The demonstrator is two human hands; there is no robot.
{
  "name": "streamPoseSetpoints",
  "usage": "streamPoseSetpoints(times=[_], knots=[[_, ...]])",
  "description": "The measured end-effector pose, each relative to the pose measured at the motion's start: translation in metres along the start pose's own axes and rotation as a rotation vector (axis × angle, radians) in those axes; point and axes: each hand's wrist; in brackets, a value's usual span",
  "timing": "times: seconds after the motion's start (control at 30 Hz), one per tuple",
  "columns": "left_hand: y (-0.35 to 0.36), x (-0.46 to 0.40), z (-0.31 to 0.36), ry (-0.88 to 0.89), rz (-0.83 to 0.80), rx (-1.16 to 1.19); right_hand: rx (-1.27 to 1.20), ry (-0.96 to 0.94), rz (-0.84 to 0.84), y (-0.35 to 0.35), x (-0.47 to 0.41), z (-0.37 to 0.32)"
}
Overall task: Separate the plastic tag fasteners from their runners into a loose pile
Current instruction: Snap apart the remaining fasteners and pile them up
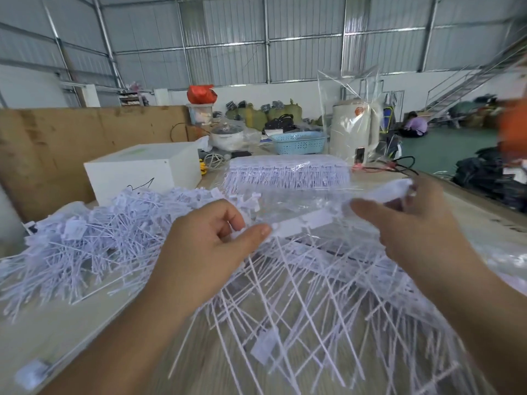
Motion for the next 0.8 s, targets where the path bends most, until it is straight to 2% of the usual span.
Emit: streamPoseSetpoints(times=[0.17,0.23,0.33,0.4,0.47,0.6,0.7,0.8], knots=[[0.011,0.01,0.001,0.028,-0.077,-0.034,0.578,-0.391,-0.118,0.01,0.014,0.014],[0.015,0.014,0.004,0.054,-0.109,-0.019,0.588,-0.549,-0.227,0.013,0.021,0.015],[0.019,0.019,0.008,0.117,-0.179,0.002,0.422,-0.749,-0.446,0.017,0.031,0.014],[0.02,0.021,0.009,0.147,-0.228,0.046,0.307,-0.772,-0.595,0.02,0.032,0.015],[0.019,0.02,0.009,0.17,-0.276,0.068,0.242,-0.75,-0.656,0.02,0.029,0.016],[0.007,0.01,0.009,0.217,-0.29,0.019,0.13,-0.74,-0.531,0.016,0.018,0.012],[-0.006,-0.001,0.005,0.12,-0.26,0.03,0.123,-0.66,-0.418,0.012,0.009,0.014],[-0.012,-0.011,-0.002,-0.017,-0.301,0.131,0.245,-0.642,-0.401,0.01,0.005,0.015]])
Point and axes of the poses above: each hand's wrist, its own x-axis away from the middle knuckle, its own y-axis out of the palm, z = x × y, and after that the axes turned 10 degrees about z, right-handed
